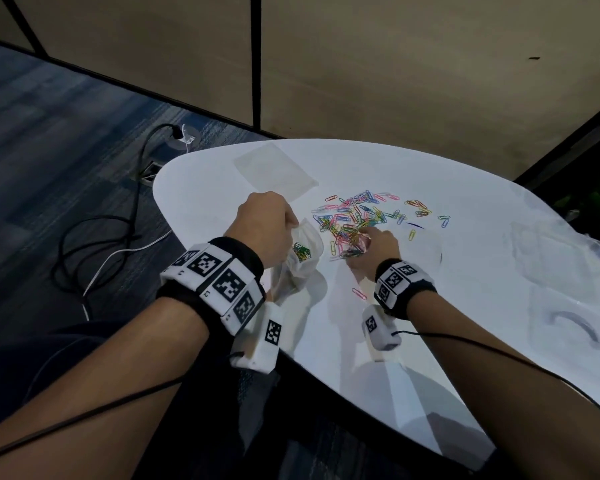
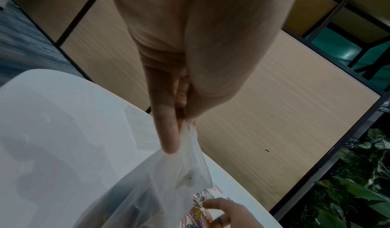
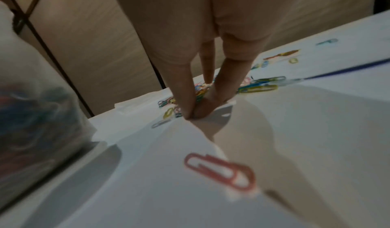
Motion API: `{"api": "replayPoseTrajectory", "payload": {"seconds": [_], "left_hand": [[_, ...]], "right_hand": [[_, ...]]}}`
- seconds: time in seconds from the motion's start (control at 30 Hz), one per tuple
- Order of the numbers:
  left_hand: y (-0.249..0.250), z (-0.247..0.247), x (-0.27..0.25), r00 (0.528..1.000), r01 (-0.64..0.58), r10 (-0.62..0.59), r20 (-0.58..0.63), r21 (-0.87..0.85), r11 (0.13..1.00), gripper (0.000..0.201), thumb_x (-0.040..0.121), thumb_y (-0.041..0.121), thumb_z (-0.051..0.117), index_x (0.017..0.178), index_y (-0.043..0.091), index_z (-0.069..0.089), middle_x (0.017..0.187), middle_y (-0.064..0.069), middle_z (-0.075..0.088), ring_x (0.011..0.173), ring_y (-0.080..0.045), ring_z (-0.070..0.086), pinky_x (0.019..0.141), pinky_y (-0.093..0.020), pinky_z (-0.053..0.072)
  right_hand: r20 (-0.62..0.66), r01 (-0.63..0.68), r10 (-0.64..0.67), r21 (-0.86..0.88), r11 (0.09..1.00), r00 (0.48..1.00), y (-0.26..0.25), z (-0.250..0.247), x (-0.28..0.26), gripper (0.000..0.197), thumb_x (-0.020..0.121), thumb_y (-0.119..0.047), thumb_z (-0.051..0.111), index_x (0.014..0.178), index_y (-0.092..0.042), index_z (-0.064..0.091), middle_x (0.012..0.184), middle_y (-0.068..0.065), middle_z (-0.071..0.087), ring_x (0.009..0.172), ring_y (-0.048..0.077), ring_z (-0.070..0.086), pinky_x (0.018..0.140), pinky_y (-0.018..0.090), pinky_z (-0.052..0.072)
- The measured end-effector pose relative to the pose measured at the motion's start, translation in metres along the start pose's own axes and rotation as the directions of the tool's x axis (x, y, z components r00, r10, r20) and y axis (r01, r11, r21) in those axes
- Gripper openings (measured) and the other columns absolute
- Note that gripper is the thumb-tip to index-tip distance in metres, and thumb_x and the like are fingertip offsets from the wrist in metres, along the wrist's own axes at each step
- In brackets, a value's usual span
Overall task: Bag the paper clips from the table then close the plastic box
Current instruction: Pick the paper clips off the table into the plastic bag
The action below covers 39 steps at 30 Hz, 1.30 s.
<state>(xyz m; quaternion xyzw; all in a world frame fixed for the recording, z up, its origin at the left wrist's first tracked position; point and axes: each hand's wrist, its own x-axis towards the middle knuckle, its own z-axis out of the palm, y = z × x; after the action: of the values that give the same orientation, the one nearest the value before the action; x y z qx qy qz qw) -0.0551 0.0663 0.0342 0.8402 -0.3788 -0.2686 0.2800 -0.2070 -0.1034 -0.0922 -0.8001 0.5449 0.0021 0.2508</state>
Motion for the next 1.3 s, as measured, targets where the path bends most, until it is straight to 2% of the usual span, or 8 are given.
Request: {"api": "replayPoseTrajectory", "payload": {"seconds": [0.17, 0.27, 0.53, 0.67, 0.87, 1.07, 1.2, 1.3], "left_hand": [[0.002, 0.003, 0.002, 1.0, -0.013, 0.013, 0.011, 0.028, 1.0, 0.024, 0.094, 0.005, 0.054, 0.1, 0.014, 0.075, 0.102, -0.011, 0.071, 0.09, -0.032, 0.072, 0.086, -0.04, 0.061], [0.004, 0.005, 0.004, 1.0, -0.017, 0.017, 0.013, 0.035, 0.999, 0.024, 0.094, 0.005, 0.054, 0.101, 0.013, 0.075, 0.103, -0.011, 0.072, 0.09, -0.032, 0.072, 0.087, -0.04, 0.061], [0.007, 0.008, 0.003, 0.999, -0.025, 0.024, 0.027, 0.037, 0.999, 0.025, 0.093, 0.004, 0.053, 0.098, 0.014, 0.076, 0.1, -0.013, 0.074, 0.088, -0.034, 0.073, 0.085, -0.042, 0.061], [0.01, 0.008, 0.003, 0.999, -0.018, 0.017, 0.029, 0.046, 0.999, 0.025, 0.094, 0.004, 0.053, 0.1, 0.013, 0.075, 0.1, -0.012, 0.074, 0.089, -0.032, 0.073, 0.087, -0.04, 0.061], [0.018, 0.011, 0.0, 0.999, -0.016, 0.014, 0.031, 0.057, 0.998, 0.025, 0.094, 0.004, 0.053, 0.1, 0.013, 0.075, 0.102, -0.012, 0.074, 0.091, -0.032, 0.073, 0.09, -0.039, 0.059], [0.023, 0.012, -0.002, 1.0, -0.02, 0.019, 0.02, 0.066, 0.998, 0.024, 0.092, 0.005, 0.055, 0.099, 0.014, 0.076, 0.097, -0.014, 0.075, 0.089, -0.032, 0.073, 0.09, -0.038, 0.059], [0.023, 0.012, -0.003, 1.0, -0.026, 0.025, 0.018, 0.065, 0.998, 0.022, 0.091, 0.004, 0.056, 0.097, 0.011, 0.076, 0.096, -0.015, 0.075, 0.088, -0.034, 0.074, 0.087, -0.039, 0.06], [0.021, 0.012, -0.001, 0.999, -0.029, 0.028, 0.023, 0.062, 0.998, 0.022, 0.09, 0.003, 0.057, 0.098, 0.01, 0.076, 0.099, -0.015, 0.074, 0.087, -0.034, 0.074, 0.086, -0.039, 0.061]], "right_hand": [[-0.051, 0.239, -0.257, -0.231, 0.943, 0.965, 0.001, 0.01, 0.012, 0.047, 0.089, -0.014, 0.061, 0.134, -0.025, 0.056, 0.146, 0.013, 0.041, 0.12, 0.037, 0.051, 0.101, 0.041, 0.047], [-0.066, 0.309, -0.34, -0.285, 0.908, 0.938, -0.001, 0.008, 0.013, 0.034, 0.088, -0.003, 0.058, 0.117, -0.016, 0.071, 0.117, 0.014, 0.062, 0.102, 0.033, 0.061, 0.09, 0.035, 0.052], [-0.057, 0.018, -0.013, 0.091, 0.996, 0.998, 0.016, -0.027, 0.014, 0.013, 0.086, -0.02, 0.07, 0.091, -0.01, 0.077, 0.086, 0.007, 0.074, 0.071, 0.017, 0.065, 0.066, 0.012, 0.048], [0.135, -0.224, 0.18, 0.68, 0.698, 0.974, 0.027, -0.055, 0.013, 0.008, 0.079, -0.019, 0.078, 0.078, -0.011, 0.079, 0.089, 0.015, 0.076, 0.079, 0.024, 0.074, 0.078, 0.028, 0.06], [0.356, -0.326, -0.153, 0.926, 0.19, 0.922, -0.019, -0.091, -0.022, 0.017, 0.088, -0.007, 0.067, 0.102, 0.003, 0.067, 0.1, 0.014, 0.072, 0.097, 0.018, 0.071, 0.077, 0.019, 0.057], [0.424, -0.258, -0.297, 0.847, 0.465, 0.856, -0.064, -0.073, -0.062, 0.017, 0.087, 0.001, 0.065, 0.103, 0.007, 0.068, 0.087, 0.013, 0.071, 0.078, 0.018, 0.071, 0.076, 0.023, 0.059], [0.123, 0.149, -0.256, 0.551, 0.821, 0.959, -0.071, -0.048, -0.07, 0.018, 0.077, 0.0, 0.074, 0.092, -0.007, 0.077, 0.08, 0.007, 0.074, 0.074, 0.02, 0.071, 0.084, 0.036, 0.06], [-0.042, 0.334, -0.341, 0.346, 0.877, 0.939, -0.076, -0.036, -0.076, 0.014, 0.076, -0.007, 0.073, 0.088, -0.012, 0.079, 0.077, 0.004, 0.075, 0.073, 0.019, 0.072, 0.078, 0.035, 0.06]]}}
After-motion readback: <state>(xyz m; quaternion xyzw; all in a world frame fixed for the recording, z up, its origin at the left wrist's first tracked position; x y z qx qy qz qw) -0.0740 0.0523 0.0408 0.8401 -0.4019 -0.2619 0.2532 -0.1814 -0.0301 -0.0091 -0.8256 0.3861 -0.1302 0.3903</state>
